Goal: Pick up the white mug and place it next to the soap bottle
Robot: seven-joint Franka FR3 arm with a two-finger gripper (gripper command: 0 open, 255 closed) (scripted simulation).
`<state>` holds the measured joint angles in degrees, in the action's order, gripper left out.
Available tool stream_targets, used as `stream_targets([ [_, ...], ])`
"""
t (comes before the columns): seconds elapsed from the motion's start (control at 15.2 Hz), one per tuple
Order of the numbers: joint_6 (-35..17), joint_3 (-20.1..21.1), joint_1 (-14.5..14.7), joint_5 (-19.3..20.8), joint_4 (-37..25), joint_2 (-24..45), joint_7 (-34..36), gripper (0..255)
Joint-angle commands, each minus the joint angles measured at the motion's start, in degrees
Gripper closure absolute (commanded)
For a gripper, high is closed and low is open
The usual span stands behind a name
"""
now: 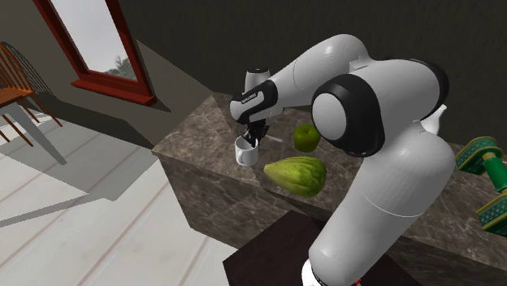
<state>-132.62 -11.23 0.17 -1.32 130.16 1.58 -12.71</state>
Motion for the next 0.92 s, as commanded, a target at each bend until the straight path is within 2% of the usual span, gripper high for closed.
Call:
stream_targets([
  [0.0, 0.00, 0.00, 0.00, 0.00, 0.00, 0.00, 0.00, 255],
  [0.4, -0.01, 0.00, 0.00, 0.00, 0.00, 0.00, 0.00, 255],
  [0.86, 5.32, 0.02, 0.04, 0.85, -2.33, -3.06, 0.65, 255],
])
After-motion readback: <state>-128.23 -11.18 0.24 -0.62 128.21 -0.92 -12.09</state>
